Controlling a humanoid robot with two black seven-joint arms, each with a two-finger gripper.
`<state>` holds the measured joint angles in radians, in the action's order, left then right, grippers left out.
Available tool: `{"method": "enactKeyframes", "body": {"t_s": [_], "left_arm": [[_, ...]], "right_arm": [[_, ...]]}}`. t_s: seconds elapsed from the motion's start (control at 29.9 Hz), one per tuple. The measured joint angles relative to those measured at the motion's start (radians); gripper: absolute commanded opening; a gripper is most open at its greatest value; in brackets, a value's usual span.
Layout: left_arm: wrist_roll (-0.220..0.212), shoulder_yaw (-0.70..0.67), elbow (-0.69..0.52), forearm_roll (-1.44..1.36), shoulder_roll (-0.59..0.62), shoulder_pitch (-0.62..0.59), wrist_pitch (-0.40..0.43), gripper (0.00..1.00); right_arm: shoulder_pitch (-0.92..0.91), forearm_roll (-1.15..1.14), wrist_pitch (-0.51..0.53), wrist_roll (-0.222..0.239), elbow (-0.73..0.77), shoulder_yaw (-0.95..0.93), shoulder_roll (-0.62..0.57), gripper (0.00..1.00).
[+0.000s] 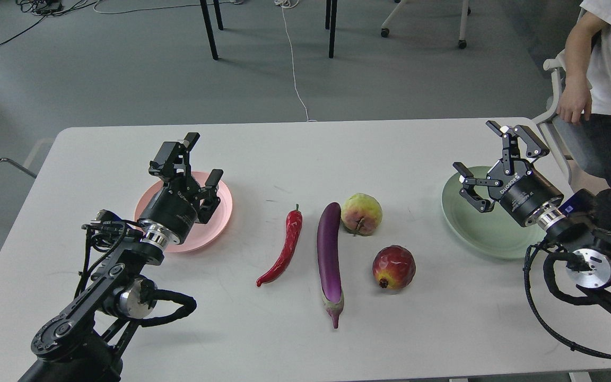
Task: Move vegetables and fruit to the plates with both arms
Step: 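Move the right gripper from the green plate toward the pear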
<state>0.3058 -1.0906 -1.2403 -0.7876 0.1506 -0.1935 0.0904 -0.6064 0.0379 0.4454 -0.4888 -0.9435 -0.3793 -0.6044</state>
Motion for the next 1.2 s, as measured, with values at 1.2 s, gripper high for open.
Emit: {"method": "enactKeyframes", "body": {"t_s": [1.2], "left_arm": [[0.099,0.019,-0.094,0.007,0.023,-0.004,0.023,0.98]], "right_arm": [[-0.929,-1.351,-0.317,0.000,0.003,1.054,0.270,0.99]]}}
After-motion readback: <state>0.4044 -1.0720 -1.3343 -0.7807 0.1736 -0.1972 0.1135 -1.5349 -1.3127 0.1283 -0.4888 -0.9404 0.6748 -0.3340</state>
